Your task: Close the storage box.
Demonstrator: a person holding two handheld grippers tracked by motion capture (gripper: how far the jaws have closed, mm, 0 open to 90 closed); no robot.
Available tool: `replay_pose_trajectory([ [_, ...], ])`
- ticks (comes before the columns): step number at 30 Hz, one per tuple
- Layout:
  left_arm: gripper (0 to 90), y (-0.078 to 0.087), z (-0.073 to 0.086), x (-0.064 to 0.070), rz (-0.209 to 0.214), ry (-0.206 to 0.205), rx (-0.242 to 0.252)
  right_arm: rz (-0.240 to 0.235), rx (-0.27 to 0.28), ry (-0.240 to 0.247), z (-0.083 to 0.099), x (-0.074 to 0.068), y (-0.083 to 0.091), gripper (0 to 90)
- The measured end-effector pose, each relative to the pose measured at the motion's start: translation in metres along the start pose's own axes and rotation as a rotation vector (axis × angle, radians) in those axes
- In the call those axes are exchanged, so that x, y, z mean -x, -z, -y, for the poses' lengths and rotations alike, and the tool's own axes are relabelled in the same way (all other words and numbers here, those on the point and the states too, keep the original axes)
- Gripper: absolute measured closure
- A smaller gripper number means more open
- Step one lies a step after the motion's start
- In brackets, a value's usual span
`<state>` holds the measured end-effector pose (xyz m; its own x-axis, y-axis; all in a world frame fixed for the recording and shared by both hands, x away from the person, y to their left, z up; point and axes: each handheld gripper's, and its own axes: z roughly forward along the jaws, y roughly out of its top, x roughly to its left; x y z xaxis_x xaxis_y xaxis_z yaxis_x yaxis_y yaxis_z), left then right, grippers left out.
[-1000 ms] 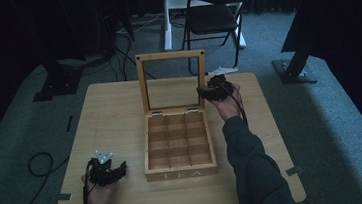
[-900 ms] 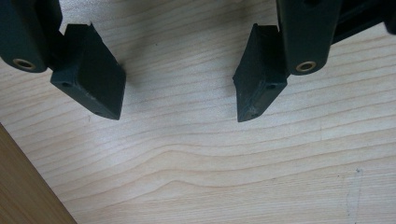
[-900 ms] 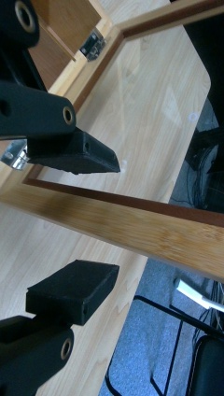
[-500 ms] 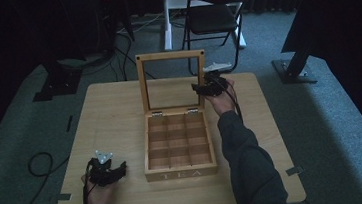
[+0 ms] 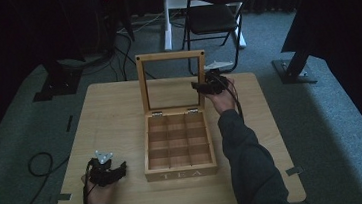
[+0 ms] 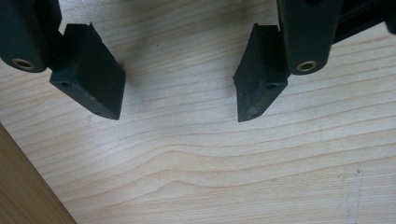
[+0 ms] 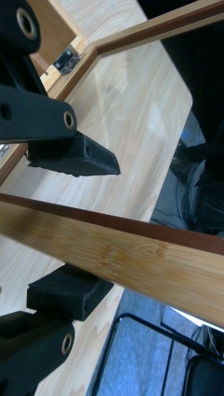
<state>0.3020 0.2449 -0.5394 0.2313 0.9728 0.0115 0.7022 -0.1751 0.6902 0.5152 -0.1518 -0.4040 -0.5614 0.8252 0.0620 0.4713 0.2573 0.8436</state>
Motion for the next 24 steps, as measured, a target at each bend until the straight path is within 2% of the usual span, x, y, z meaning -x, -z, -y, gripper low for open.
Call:
replay_pose_trajectory([
  [5,32.8,0.0,0.0,0.0,0.0,-0.001,0.0,0.025,0.018,0.03,0.003,-0.006,0.006,45.9],
  [12,32.7,0.0,0.0,0.0,0.0,0.002,0.002,0.065,0.04,0.103,0.012,-0.021,0.022,47.3],
  [14,34.3,0.002,-0.001,0.001,0.001,0.006,-0.013,0.06,0.053,0.098,0.015,-0.023,0.027,47.9],
  [15,38.0,0.003,-0.001,0.001,0.007,0.014,-0.019,0.054,0.061,0.099,0.017,-0.024,0.03,47.9],
  [18,42.7,0.005,-0.004,0.001,0.046,0.042,-0.022,0.03,0.07,0.109,0.023,-0.026,0.038,49.2],
  [20,43.7,0.006,-0.006,0.002,0.053,0.042,-0.019,0.024,0.068,0.114,0.024,-0.027,0.041,49.7],
  [24,45.1,0.018,-0.024,0.01,0.083,0.005,0.033,0.005,0.081,0.117,0.032,-0.032,0.05,50.5],
])
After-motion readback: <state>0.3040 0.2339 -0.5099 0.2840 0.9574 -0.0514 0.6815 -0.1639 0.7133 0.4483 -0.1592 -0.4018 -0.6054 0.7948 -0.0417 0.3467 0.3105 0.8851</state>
